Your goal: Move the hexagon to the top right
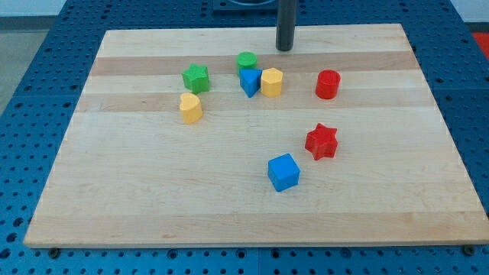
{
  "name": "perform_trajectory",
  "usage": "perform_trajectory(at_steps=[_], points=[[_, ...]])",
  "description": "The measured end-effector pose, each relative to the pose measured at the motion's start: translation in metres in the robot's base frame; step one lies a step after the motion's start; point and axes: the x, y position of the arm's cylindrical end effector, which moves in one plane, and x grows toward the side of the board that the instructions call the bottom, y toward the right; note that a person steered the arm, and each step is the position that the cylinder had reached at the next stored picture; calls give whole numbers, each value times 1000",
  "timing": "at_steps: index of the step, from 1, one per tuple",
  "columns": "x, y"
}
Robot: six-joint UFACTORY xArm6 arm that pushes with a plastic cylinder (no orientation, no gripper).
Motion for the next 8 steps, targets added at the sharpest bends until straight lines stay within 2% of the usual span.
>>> perform_trajectory(at_steps=[3,7,8], points=[[39,-55],[138,-55],[131,-54]])
